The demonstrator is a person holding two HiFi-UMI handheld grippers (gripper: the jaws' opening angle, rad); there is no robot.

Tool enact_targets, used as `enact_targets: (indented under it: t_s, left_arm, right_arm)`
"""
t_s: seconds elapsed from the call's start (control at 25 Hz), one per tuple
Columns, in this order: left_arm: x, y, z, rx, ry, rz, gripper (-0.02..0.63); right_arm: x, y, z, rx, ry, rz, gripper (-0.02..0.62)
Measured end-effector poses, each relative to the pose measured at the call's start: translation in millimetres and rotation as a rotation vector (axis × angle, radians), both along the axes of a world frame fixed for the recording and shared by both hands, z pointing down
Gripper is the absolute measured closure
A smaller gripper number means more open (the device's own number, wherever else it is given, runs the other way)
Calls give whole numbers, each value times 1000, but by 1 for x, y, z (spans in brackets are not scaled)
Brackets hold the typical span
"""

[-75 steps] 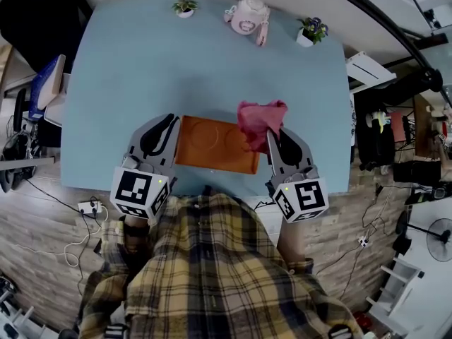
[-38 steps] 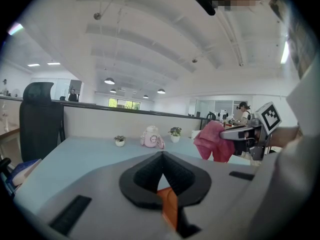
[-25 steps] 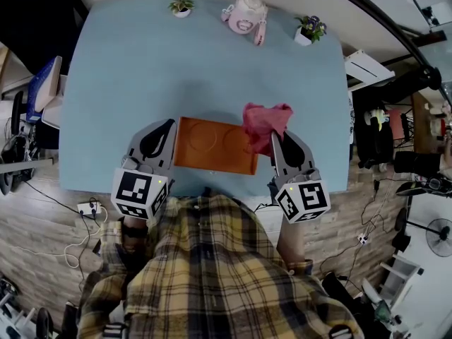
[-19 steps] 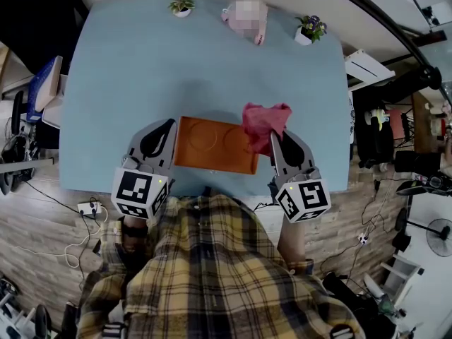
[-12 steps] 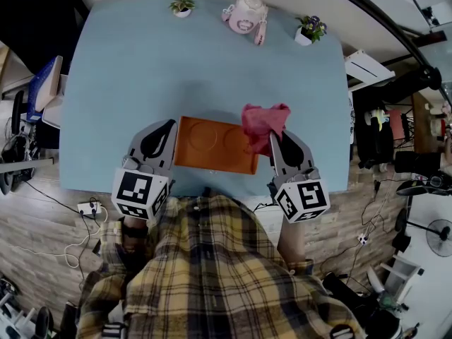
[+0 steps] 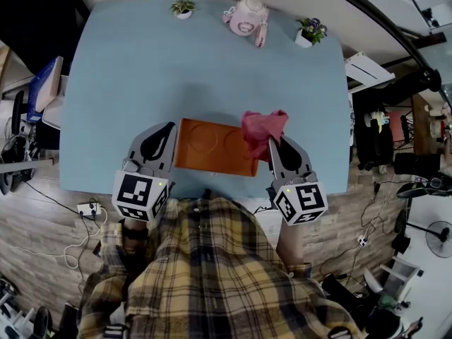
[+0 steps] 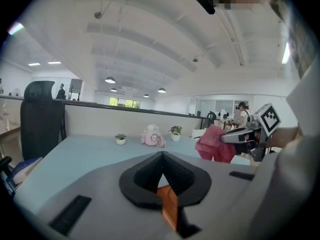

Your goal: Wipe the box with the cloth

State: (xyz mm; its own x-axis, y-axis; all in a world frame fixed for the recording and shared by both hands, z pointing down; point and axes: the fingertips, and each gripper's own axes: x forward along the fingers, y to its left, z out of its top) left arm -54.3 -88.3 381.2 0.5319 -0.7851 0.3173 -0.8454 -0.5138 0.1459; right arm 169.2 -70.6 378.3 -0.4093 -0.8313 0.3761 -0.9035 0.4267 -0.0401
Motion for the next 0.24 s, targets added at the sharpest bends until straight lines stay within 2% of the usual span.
enact_targets:
  t_s: [0.24]
  left_arm:
    - [0, -1, 3, -8, 0, 2, 615]
  right_arm:
    - [-4, -1, 2, -10, -6, -10, 555]
